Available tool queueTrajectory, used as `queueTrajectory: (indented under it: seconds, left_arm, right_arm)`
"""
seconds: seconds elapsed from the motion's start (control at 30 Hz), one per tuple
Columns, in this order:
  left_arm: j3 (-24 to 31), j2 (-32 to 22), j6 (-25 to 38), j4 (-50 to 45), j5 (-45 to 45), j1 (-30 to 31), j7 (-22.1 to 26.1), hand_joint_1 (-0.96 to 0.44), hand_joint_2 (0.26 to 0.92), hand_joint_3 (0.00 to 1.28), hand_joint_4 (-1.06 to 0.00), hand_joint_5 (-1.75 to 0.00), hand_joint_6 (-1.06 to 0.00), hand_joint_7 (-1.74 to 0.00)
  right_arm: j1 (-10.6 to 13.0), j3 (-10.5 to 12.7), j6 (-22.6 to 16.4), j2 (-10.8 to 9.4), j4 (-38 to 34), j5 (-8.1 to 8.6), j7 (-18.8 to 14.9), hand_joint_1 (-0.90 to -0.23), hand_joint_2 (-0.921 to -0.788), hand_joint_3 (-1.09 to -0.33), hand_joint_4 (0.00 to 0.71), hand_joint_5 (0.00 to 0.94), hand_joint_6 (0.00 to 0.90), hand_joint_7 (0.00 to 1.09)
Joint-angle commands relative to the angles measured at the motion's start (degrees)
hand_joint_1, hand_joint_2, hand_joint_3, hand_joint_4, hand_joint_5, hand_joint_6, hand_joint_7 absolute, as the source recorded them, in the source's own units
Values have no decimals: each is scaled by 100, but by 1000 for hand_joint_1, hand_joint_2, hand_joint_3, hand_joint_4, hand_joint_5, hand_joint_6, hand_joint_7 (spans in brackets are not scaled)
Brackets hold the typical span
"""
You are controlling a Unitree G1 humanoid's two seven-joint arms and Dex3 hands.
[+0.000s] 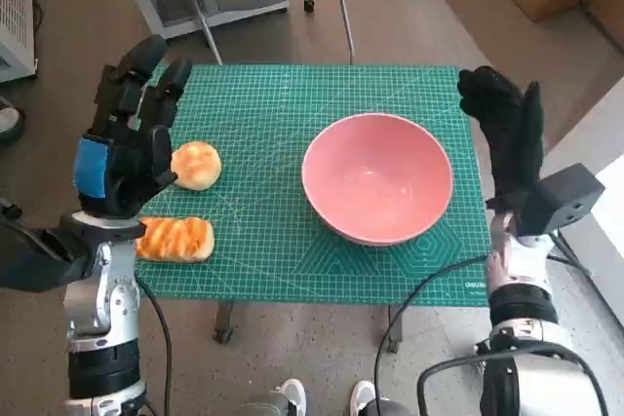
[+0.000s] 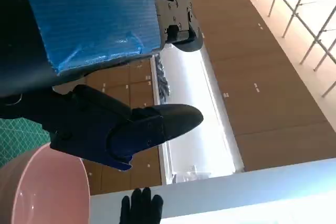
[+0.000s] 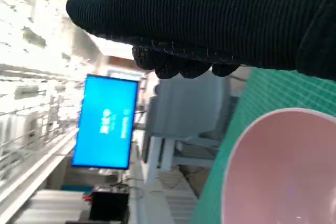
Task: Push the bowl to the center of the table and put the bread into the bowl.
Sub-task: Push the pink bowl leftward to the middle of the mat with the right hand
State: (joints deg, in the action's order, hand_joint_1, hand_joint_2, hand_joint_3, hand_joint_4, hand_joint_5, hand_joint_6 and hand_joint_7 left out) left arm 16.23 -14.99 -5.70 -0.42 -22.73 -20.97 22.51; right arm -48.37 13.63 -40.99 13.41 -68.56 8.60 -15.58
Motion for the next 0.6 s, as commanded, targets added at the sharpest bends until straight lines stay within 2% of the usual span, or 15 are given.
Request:
queueTrajectory:
  seconds: [0.03,0.4,0.6]
  left_arm:
    - [9,-35,-87,38,6,100,36,-723,921,633,1,-338,1,-568]
    - [18,-34,-31,-56,12,180,-27,-722,921,632,1,-326,1,-558]
    - [36,-60,7,-170,3,258,-78,-729,921,629,0,-319,1,-568]
  right_arm:
    - [42,-13,291,-27,-228,-118,185,-521,-921,-647,238,1,328,6]
    - [73,-124,715,-271,-452,-351,495,-523,-921,-666,231,1,329,6]
    - [77,-133,1012,-401,-572,-386,536,-511,-921,-685,211,2,322,2]
